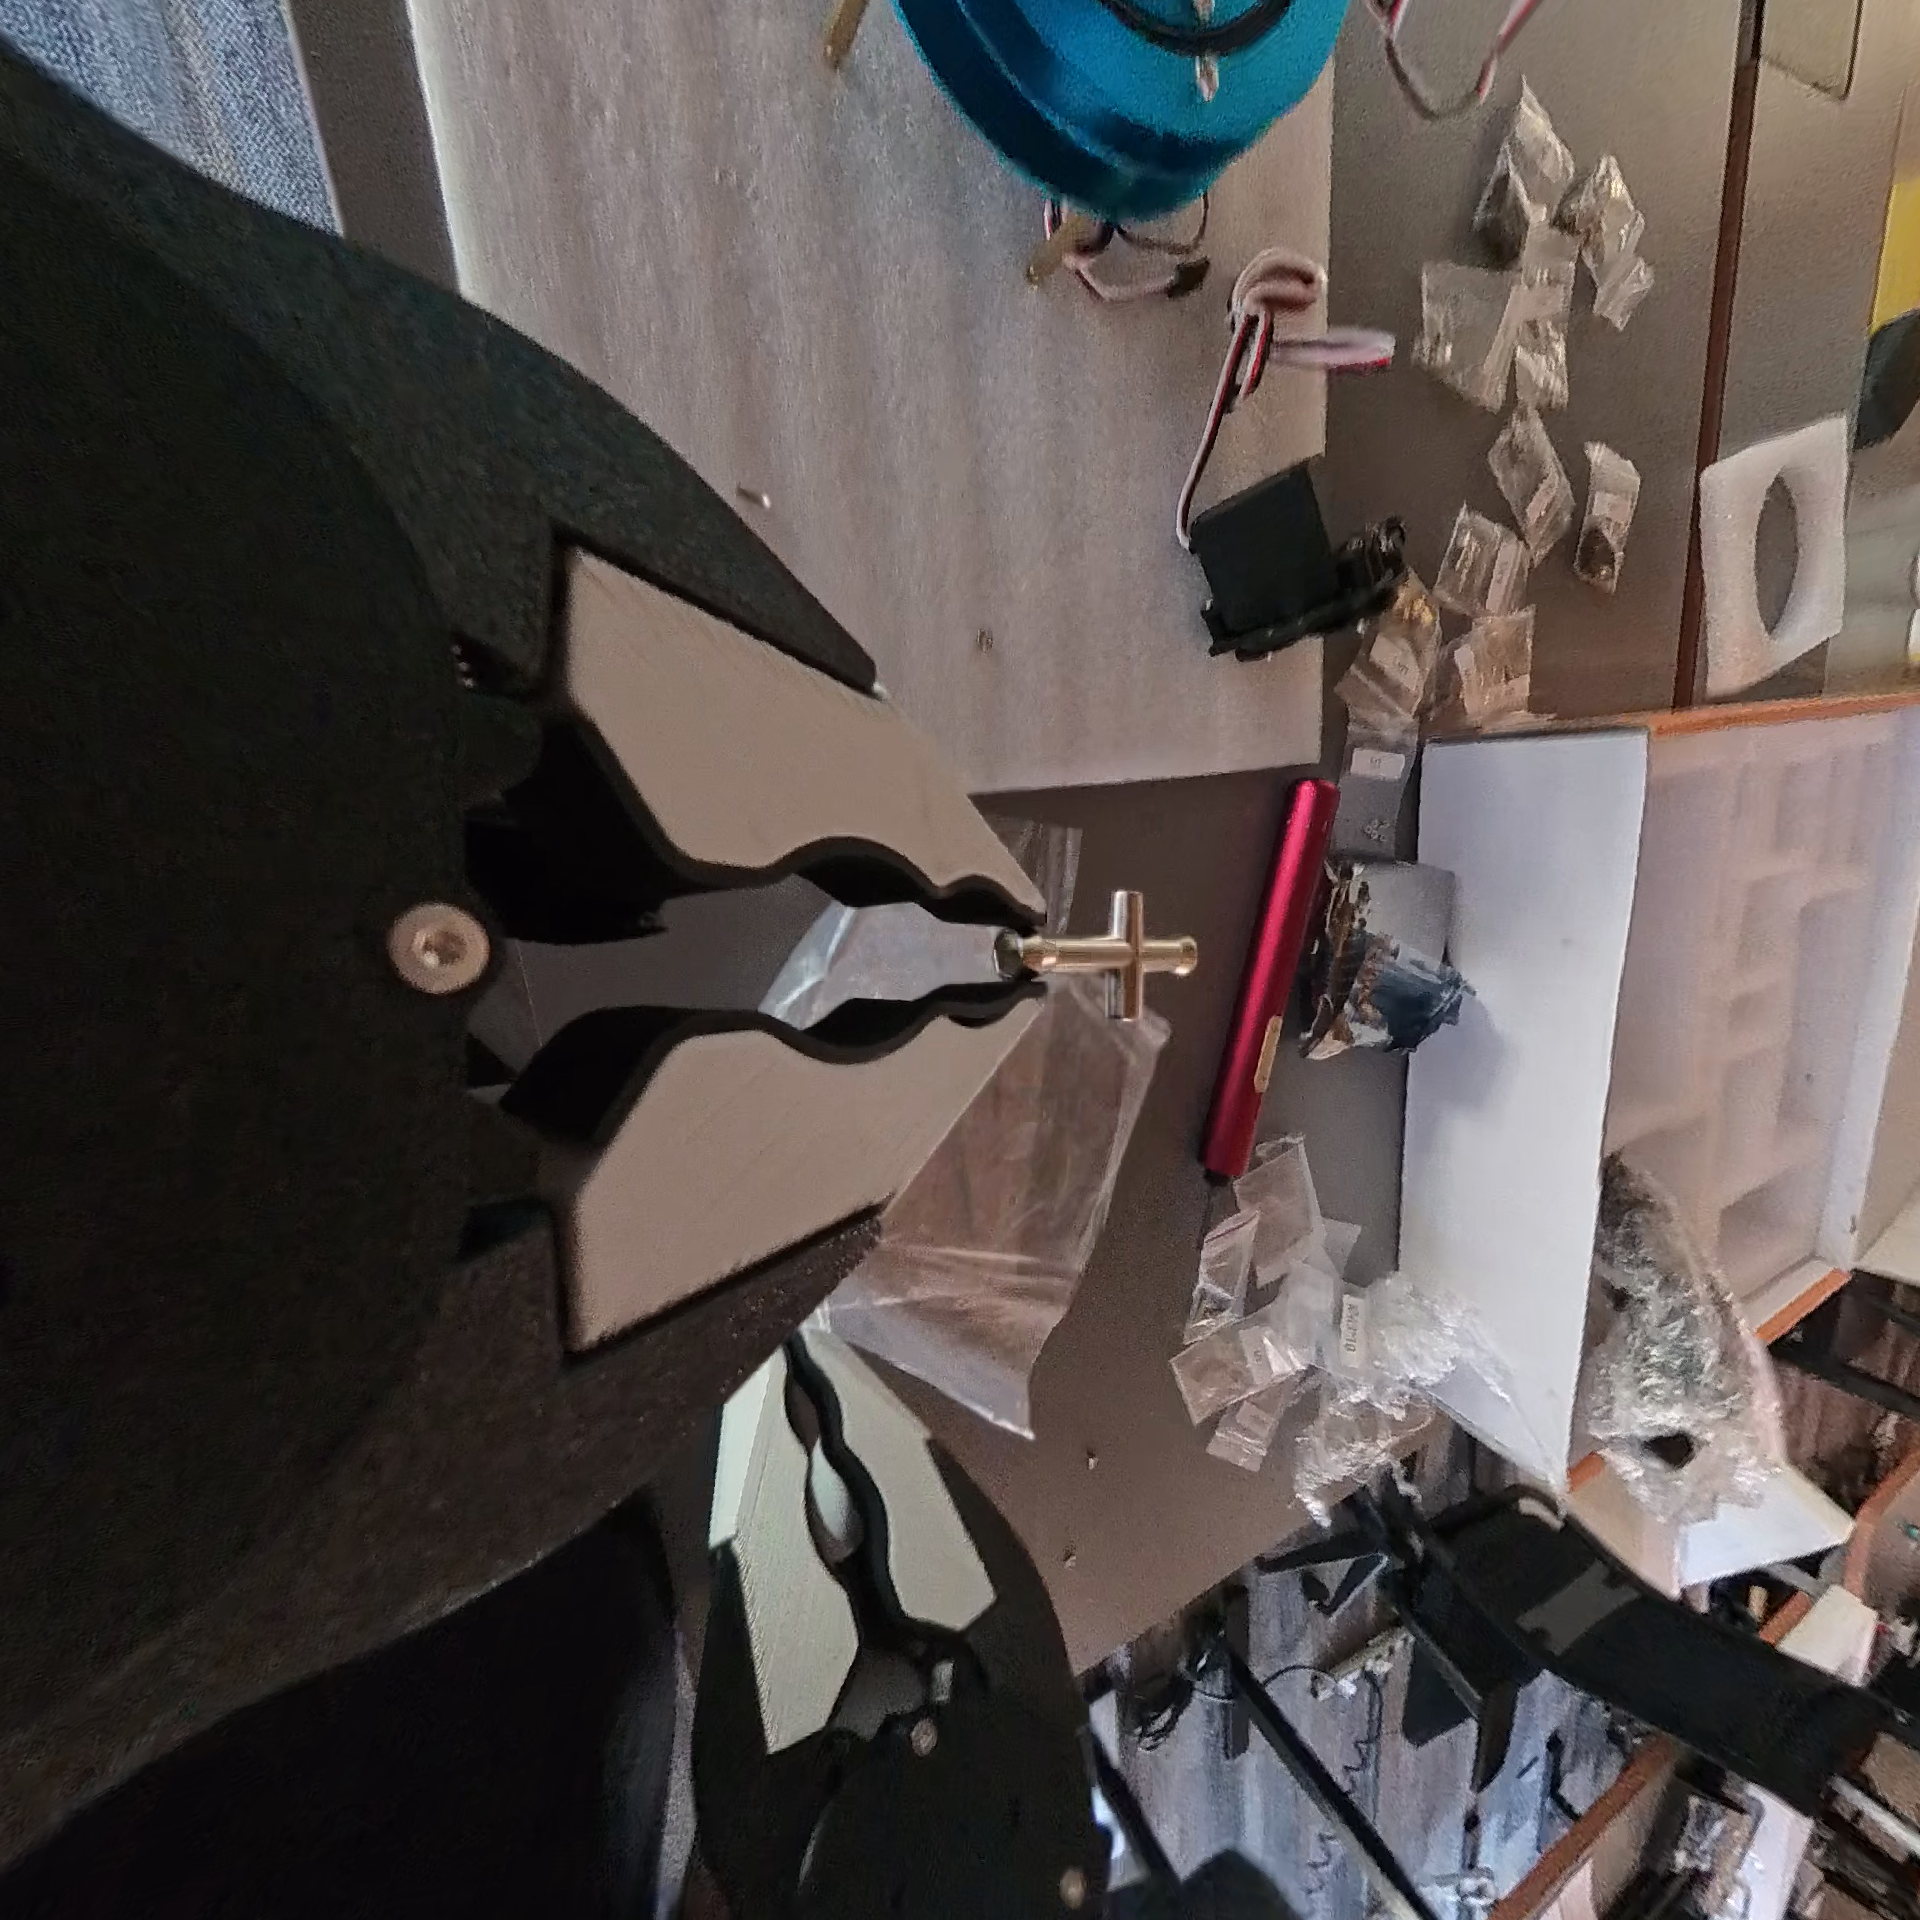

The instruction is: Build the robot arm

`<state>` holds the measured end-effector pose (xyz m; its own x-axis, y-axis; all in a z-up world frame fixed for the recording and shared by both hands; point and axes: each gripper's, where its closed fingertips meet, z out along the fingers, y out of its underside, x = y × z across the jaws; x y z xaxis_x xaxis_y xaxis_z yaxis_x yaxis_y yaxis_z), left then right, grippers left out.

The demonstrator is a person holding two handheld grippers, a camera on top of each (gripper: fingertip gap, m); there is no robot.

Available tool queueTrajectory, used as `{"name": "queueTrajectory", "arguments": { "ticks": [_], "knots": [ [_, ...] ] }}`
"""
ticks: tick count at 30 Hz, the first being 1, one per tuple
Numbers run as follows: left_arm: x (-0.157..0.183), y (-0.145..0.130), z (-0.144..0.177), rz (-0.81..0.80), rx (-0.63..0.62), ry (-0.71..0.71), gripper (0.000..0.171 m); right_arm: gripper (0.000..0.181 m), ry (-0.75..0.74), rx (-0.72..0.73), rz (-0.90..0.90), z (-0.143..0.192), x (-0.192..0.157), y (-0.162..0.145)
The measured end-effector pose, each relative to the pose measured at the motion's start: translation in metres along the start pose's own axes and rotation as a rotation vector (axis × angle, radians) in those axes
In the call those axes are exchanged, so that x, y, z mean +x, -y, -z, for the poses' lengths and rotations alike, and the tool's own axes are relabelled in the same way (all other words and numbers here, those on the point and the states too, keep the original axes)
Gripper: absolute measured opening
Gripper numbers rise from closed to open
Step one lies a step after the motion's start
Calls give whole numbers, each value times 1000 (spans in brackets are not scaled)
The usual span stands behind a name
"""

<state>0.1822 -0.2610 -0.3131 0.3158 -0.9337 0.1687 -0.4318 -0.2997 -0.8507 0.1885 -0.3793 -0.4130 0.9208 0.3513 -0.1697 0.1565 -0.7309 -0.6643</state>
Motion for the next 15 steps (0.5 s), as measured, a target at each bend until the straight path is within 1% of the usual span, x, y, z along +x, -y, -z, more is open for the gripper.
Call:
{"name": "queueTrajectory", "arguments": {
  "ticks": [1, 2, 4, 5, 7, 8, 9, 10, 12, 13, 15],
  "knots": [
    [7, -3, -4, -11, -14, -21, 10, 1, 18, 1, -19, 1, 0, 0],
    [15, -9, -10, -24, -37, -48, 10, 7, 41, 17, -31, 4, -1, 3],
    [26, -30, -28, -68, -108, -67, 9, 21, 91, 112, -54, 23, 1, 22],
    [30, -45, -37, -94, -157, -66, 9, 23, 108, 169, -70, 37, 8, 35],
    [35, -69, -52, -142, -226, -57, 9, 29, 68, 263, -113, 62, 47, 59],
    [36, -79, -58, -171, -250, -45, 9, 32, 0, 275, -120, 67, 76, 67],
    [37, -85, -62, -200, -264, -33, 9, 39, -76, 247, -104, 63, 106, 68],
    [39, -90, -66, -220, -272, -24, 9, 43, -139, 188, -74, 50, 134, 64],
    [43, -95, -70, -222, -279, -18, 9, 48, -216, 13, -72, 17, 181, 48],
    [45, -96, -72, -209, -279, -21, 10, 46, -227, -29, -76, 3, 194, 45],
    [52, -98, -78, -191, -285, -41, 9, 41, -212, -70, -59, -14, 203, 43]
  ]
}}
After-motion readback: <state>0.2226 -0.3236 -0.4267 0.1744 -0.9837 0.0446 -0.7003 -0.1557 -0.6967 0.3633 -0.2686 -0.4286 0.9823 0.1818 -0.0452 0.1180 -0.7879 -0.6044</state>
